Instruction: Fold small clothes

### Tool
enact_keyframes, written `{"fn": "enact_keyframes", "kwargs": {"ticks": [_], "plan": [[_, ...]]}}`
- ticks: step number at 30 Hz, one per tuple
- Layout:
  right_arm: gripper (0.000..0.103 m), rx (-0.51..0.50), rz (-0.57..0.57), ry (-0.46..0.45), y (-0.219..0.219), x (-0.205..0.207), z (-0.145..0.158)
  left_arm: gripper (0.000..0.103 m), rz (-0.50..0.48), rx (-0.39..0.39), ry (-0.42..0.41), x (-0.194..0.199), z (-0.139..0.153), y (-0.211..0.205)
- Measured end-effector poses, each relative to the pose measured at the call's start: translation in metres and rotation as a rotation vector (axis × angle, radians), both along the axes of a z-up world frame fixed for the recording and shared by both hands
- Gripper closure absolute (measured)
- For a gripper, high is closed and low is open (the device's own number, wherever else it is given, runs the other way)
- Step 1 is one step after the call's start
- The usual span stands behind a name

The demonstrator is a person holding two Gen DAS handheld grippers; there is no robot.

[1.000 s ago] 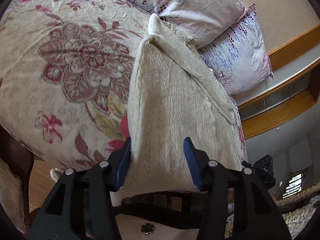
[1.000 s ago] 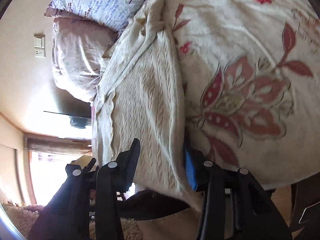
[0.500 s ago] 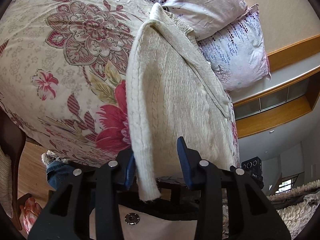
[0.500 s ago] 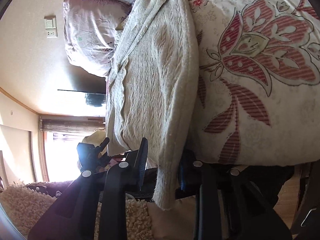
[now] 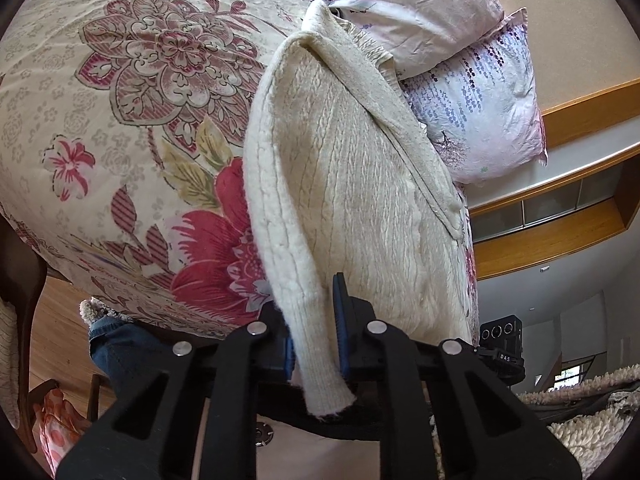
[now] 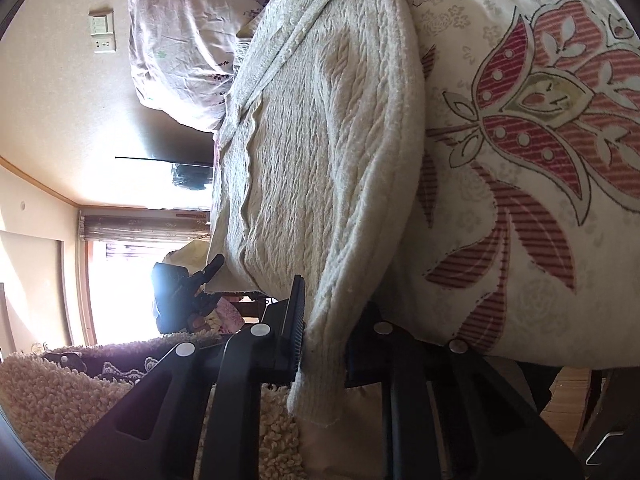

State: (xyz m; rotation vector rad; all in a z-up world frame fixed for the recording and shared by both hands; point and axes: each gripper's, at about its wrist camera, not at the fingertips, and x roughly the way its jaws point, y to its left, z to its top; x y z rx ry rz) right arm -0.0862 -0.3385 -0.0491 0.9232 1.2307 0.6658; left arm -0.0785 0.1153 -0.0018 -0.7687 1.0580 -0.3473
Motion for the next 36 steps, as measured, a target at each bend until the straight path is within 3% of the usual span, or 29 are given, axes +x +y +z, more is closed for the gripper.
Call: {"fn": "enact_keyframes", "kwargs": {"ticks": [5,13,20,36], "plan": [[0.094,-0.002,0.010,-0.016,-0.002,-0.002,0.000,0.095,-0.032,-0.008,-0.024,0.008,0.006,-0.002],[0.095,0.067,-0.071,-0.135,-0.014,0.011,0.028,0.098,-0.030,-0.064,-0.134,0.035,0.035,0.007],[0.095,0.070,-0.130,-0.192,-0.020,0.026,0.043,0.098,-0.043,-0.045,-0.204,0.066,0.054,0.007],[0.095,0.060,-0.293,-0.365,-0.033,0.080,0.088,0.098,-0.039,-0.093,-0.362,0.155,0.088,0.009]]}}
